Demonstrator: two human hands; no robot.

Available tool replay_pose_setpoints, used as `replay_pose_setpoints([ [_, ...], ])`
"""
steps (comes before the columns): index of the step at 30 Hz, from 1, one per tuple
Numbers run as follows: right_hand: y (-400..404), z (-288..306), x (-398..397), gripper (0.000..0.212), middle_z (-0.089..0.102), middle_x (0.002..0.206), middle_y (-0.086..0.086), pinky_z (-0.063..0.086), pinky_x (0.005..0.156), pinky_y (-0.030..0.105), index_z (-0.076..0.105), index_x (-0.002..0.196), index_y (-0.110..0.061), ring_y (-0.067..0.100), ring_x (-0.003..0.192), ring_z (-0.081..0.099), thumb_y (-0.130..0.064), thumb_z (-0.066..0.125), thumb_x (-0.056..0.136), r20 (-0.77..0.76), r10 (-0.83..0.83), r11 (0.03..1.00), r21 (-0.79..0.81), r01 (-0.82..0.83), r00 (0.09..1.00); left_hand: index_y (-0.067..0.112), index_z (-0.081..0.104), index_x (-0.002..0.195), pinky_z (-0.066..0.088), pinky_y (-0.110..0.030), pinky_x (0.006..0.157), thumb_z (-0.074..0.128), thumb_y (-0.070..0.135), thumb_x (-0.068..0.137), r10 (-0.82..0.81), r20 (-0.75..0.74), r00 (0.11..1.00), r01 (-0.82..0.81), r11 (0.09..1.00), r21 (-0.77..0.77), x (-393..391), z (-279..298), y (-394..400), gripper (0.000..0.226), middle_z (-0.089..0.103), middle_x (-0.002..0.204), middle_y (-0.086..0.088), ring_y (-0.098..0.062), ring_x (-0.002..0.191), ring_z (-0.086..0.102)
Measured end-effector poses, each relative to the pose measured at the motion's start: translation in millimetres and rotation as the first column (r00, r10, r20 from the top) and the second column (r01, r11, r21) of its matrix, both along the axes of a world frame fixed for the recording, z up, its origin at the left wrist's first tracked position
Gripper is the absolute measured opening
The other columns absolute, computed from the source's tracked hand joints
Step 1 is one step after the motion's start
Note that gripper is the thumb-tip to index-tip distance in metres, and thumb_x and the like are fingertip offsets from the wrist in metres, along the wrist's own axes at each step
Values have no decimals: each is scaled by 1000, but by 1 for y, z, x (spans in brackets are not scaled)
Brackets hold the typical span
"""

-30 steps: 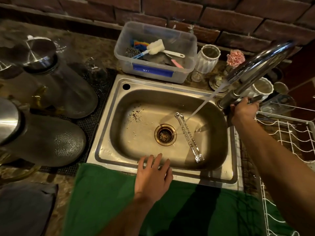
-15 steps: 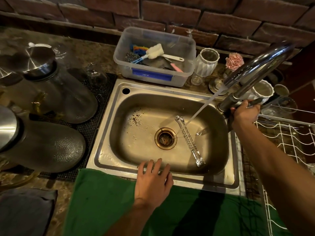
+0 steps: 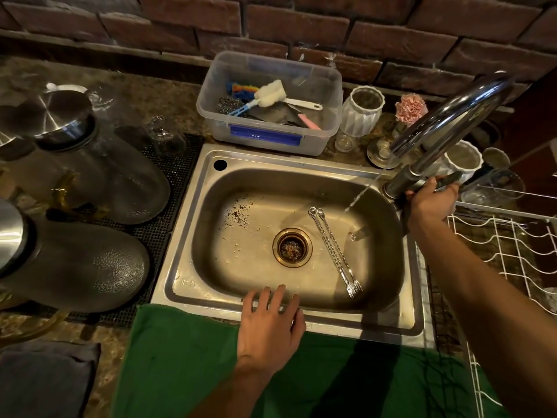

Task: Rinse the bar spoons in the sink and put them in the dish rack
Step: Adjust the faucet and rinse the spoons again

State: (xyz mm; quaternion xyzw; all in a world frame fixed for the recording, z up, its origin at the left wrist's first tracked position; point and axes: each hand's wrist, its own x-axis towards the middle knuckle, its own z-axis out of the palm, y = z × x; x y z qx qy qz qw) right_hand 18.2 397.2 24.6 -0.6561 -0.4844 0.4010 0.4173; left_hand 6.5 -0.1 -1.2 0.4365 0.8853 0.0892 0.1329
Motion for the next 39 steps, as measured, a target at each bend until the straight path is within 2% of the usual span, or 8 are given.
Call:
replay_pose_setpoints([
  [6, -1, -1, 2, 41, 50, 136, 12, 63, 74, 35, 49, 137, -22, 22, 107, 65, -32, 51, 97, 52, 17, 1000, 1, -17, 998, 32, 65, 115, 46, -52, 96, 40, 50, 95, 1, 5, 1000, -1, 1000, -9, 0, -3, 0, 36, 66, 125, -2, -25, 112, 63],
  [12, 1, -1, 3, 49, 48, 142, 15, 57, 84, 22, 48, 140, -19, 27, 129, 50, -37, 51, 95, 126, 31, 999, 18, -34, 992, 33, 66, 111, 45, -51, 95, 42, 50, 95, -7, 1, 1000, 7, 1000, -27, 0, -3, 0, 34, 67, 123, -1, -25, 110, 63],
  [15, -1, 0, 3, 47, 48, 141, 15, 52, 57, 5, 49, 140, -19, 25, 121, 57, -35, 52, 96, 103, 31, 999, 33, -34, 994, 34, 67, 111, 46, -52, 96, 41, 51, 95, -9, 6, 1000, 9, 999, -46, -1, -2, 1, 35, 68, 124, -1, -25, 111, 63],
  [20, -3, 3, 3, 43, 47, 139, 14, 45, 46, 6, 51, 137, -19, 17, 104, 63, -35, 52, 97, 93, 27, 999, 25, -29, 995, 35, 68, 111, 47, -51, 95, 41, 51, 94, -18, 7, 1000, 18, 997, -69, -2, 2, 1, 36, 68, 124, -1, -25, 112, 64],
  [25, -8, 8, 4, 43, 47, 143, 14, 37, 84, 3, 51, 138, -19, 20, 121, 48, -36, 50, 98, 127, 41, 999, -17, -39, 991, 35, 68, 112, 46, -52, 96, 40, 52, 95, -11, 10, 1000, 11, 997, -72, -2, 3, 2, 36, 68, 126, 0, -25, 113, 63],
  [32, -10, 12, 6, 46, 51, 144, 11, 34, 114, 40, 52, 137, -17, 28, 138, 35, -38, 49, 97, 228, 56, 998, -12, -54, 972, 36, 69, 111, 48, -53, 95, 44, 52, 93, -3, 24, 1000, 4, 998, -60, -2, 3, 2, 35, 68, 125, 1, -26, 112, 65],
  [35, -14, 15, 7, 45, 55, 140, 13, 39, 107, 39, 52, 136, -16, 27, 130, 44, -38, 46, 98, 210, 78, 997, 0, -80, 975, 36, 69, 110, 49, -53, 94, 45, 52, 92, -1, 28, 1000, 2, 999, -41, -2, 2, 2, 34, 69, 124, 1, -25, 111, 66],
  [39, -21, 21, 9, 33, 68, 113, 11, 54, 57, 18, 51, 132, -14, 6, 67, 65, -26, 48, 101, -21, 121, 991, -59, -122, 992, 36, 70, 109, 48, -51, 96, 44, 51, 93, 7, 33, 999, -7, 1000, -7, -2, 2, 2, 34, 69, 124, 1, -23, 111, 65],
])
